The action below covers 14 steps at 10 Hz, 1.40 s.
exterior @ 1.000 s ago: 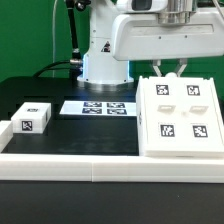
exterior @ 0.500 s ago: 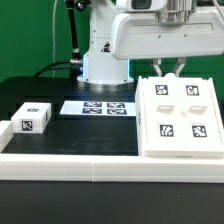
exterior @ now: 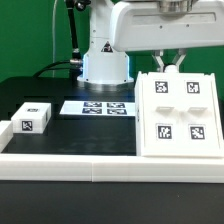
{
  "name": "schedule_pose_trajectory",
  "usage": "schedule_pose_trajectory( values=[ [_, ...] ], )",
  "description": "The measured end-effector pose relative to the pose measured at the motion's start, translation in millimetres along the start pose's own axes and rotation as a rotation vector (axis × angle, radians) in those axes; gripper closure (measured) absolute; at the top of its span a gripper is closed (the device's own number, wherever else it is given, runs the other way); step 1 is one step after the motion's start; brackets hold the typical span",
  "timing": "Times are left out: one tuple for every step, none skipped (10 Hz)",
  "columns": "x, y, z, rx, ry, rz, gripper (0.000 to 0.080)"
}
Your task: Assemble cabinet
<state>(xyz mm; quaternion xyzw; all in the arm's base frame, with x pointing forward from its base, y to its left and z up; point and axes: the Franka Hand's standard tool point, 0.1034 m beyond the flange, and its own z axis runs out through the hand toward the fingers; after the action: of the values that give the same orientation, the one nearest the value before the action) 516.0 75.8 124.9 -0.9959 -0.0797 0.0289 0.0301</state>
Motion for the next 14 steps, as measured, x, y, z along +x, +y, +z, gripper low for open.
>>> schedule_pose_trajectory(
  values=[
    [0.0,0.0,0.1,0.000,0.000,0.000,0.0758],
    [-0.1,0.0,0.2,0.000,0.000,0.000,0.0758],
    [0.6,0.6,1.0,-0.001,0.005,0.001,0.0765],
    [-0.1,1.1,2.0,-0.002,0.007,0.000,0.0772],
    [0.9,2.4,0.1,0.000,0.006,0.002,0.0772],
    [4.5,2.6,-4.7,0.000,0.010,0.004,0.0780],
    [9.5,1.6,-10.2,0.001,0.018,0.002,0.0791],
    [10.9,1.0,-12.7,0.002,0.012,0.001,0.0798],
    [9.3,1.1,-11.0,0.002,0.008,0.001,0.0798],
    [9.0,1.0,-10.6,0.002,0.007,0.001,0.0798],
    [9.0,1.0,-10.5,0.002,0.007,0.001,0.0798],
    [8.9,1.0,-10.4,0.002,0.007,0.001,0.0798],
    [8.1,1.9,-9.7,0.002,0.005,-0.007,0.0798],
    [6.4,4.8,-8.6,0.003,0.002,-0.015,0.0798]
  ],
)
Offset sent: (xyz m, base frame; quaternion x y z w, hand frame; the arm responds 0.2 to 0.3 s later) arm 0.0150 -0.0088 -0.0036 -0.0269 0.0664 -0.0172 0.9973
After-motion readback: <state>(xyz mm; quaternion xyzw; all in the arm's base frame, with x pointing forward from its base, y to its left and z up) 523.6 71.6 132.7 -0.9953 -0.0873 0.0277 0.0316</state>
